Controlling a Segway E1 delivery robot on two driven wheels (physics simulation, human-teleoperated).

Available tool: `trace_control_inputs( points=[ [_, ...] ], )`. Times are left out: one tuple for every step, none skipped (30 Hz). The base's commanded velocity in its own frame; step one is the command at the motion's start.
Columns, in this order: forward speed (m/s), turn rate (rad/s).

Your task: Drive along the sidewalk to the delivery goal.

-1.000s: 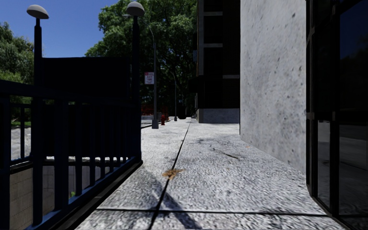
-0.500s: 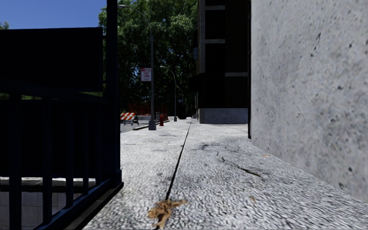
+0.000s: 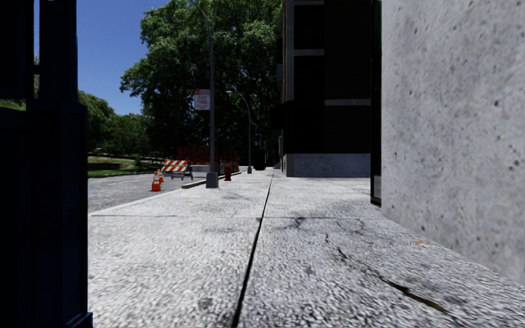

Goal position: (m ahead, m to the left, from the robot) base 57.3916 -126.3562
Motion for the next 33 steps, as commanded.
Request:
trace_control_inputs(
  points=[
    [1.93,0.0],
    [1.95,0.0],
    [1.95,0.0],
    [1.95,0.0],
    [1.95,0.0],
    [1.95,0.0],
    [1.95,0.0],
    [1.94,0.0],
    [1.94,0.0],
    [1.93,0.0],
    [1.92,0.0],
    [1.92,0.0],
    [1.92,-0.03],
    [1.92,-0.03],
    [1.92,-0.02],
    [1.92,0.0],
    [1.92,0.0],
    [1.92,0.0],
    [1.93,0.0],
    [1.94,0.0],
    [1.94,0.0],
    [1.94,0.0],
    [1.94,0.0],
    [1.94,0.0],
    [1.94,0.0],
    [1.94,0.0],
    [1.93,0.0],
    [1.93,0.0],
    [1.93,0.0],
    [1.93,0.0],
    [1.93,0.0],
    [1.93,0.0],
    [1.93,0.0]
  ],
)
